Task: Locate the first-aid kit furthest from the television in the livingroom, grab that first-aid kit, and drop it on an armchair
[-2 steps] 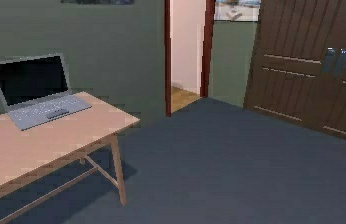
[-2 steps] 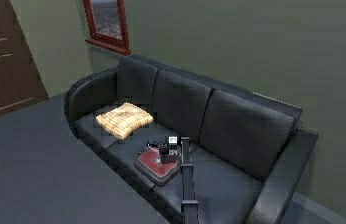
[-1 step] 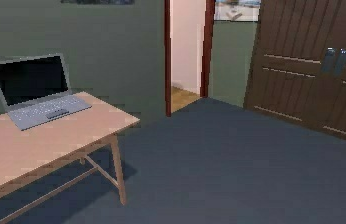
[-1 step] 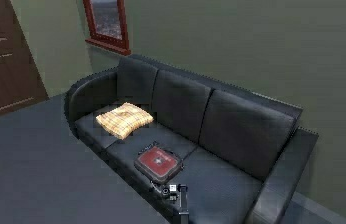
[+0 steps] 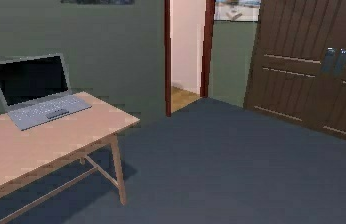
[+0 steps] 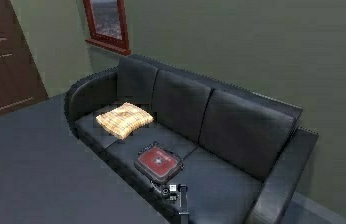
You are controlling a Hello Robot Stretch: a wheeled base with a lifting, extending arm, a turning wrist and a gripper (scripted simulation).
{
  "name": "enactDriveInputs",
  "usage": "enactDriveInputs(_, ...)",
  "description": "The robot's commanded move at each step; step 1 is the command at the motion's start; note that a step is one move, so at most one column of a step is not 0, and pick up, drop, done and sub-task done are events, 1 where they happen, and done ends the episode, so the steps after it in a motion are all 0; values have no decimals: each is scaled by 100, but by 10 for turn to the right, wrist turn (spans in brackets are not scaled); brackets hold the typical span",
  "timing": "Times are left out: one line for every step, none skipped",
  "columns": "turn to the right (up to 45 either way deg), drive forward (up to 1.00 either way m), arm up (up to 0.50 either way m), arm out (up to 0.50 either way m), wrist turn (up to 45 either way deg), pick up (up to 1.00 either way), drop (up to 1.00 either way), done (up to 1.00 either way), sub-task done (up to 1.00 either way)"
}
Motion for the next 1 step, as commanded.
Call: enactDriveInputs(0, 0, 10, 0, 0, 0, 0, 0, 0)
